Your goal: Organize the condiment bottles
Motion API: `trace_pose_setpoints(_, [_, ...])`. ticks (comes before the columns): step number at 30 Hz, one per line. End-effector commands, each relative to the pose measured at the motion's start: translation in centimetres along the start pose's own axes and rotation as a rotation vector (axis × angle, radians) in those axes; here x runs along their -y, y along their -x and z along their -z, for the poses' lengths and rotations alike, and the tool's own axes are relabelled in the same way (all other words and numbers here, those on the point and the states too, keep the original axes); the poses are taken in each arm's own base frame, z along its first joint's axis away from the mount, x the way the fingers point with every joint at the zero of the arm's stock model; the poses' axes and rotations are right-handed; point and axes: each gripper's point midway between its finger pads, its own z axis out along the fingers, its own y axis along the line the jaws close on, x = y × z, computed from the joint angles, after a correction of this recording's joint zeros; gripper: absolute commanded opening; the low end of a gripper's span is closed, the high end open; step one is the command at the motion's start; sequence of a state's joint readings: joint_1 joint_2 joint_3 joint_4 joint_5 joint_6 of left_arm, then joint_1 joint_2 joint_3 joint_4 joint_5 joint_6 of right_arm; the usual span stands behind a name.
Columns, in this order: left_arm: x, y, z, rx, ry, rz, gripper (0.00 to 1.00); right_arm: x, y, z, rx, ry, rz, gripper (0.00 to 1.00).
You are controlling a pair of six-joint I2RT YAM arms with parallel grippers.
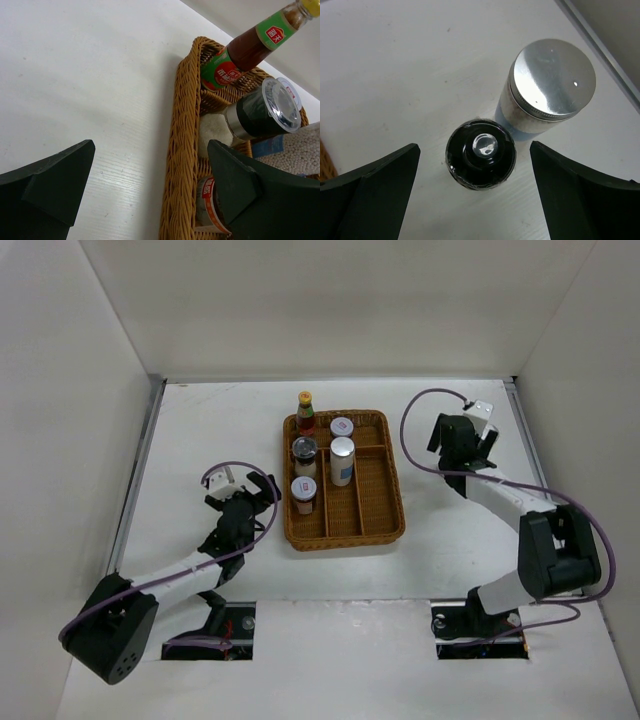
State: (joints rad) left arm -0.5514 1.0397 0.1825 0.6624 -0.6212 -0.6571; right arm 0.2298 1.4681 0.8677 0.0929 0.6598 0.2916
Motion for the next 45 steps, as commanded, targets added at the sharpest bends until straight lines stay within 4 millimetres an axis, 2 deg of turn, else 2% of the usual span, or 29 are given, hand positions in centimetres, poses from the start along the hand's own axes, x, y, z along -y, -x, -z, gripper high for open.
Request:
trace_pose_setpoints(1, [1.6, 1.0, -0.2, 0.029, -0.046, 0.048, 1.00, 0.1, 0.8, -0.7, 0.002, -0.009, -0.058, 0.98])
trace_pose_setpoints(8, [1.7, 0.8, -0.3, 0.021, -0.047, 0.047, 1.00, -0.6, -0.8, -2.0, -0.045, 0.002, -0.076, 0.90])
trace_pose_setpoints(10, [1.8, 0.7, -0.3, 0.017, -0.050, 0.046, 1.00, -1.1, -1.0, -2.3, -0.049, 0.020, -0.085, 0.83])
trace_pose_setpoints(12, [1.8, 0.8, -0.3, 0.018, -0.051, 0.049, 1.00, -1.5, -0.7, -2.5, -0.030, 0.029, -0.102, 0.68])
trace_pose_setpoints(14, [1.7, 0.8, -0.3, 0.020, -0.047, 0.048, 1.00, -2.3, -0.1, -2.1, 0.006, 0.055, -0.112, 0.60])
trace_pose_setpoints(16, [1.7, 0.9, -0.3, 0.023, -0.051, 0.052, 1.00, -4.4, 0.3, -0.7, 0.045, 0.110, -0.100, 0.56])
trace_pose_setpoints(19, [1.6, 1.1, -0.2, 0.031, -0.046, 0.055, 1.00, -6.3, 2.1, 3.0, 0.127, 0.169, -0.089, 0.54])
trace_pose_setpoints(23, [1.5, 1.4, -0.2, 0.037, -0.045, 0.059, 1.00, -8.5, 5.2, 9.9, 0.234, 0.285, -0.054, 0.54])
trace_pose_setpoints(25, [1.4, 1.6, -0.1, 0.045, -0.045, 0.064, 1.00, -9.6, 5.2, 13.3, 0.252, 0.361, -0.034, 0.55])
trace_pose_setpoints(29, [1.4, 1.5, -0.2, 0.041, -0.044, 0.059, 1.00, -12.6, 2.1, 18.6, 0.188, 0.524, 0.025, 0.55])
trace_pose_setpoints(33, [1.3, 1.6, -0.3, 0.046, -0.035, 0.058, 1.00, -17.5, -1.5, 24.8, 0.102, 0.746, 0.032, 0.55])
trace_pose_setpoints(36, [1.2, 1.7, -0.2, 0.048, -0.032, 0.058, 1.00, -20.4, -3.1, 27.6, 0.077, 0.844, 0.058, 0.55])
trace_pose_setpoints(40, [1.0, 1.9, -0.2, 0.056, -0.028, 0.060, 1.00, -22.2, -5.6, 27.6, 0.053, 0.856, 0.100, 0.55])
trace_pose_setpoints(44, [1.0, 2.1, 0.0, 0.061, -0.033, 0.065, 1.00, -22.1, -8.1, 26.3, 0.032, 0.818, 0.155, 0.56])
trace_pose_setpoints(45, [0.9, 1.9, -0.2, 0.058, -0.028, 0.062, 1.00, -22.1, -8.8, 26.2, 0.020, 0.819, 0.163, 0.59])
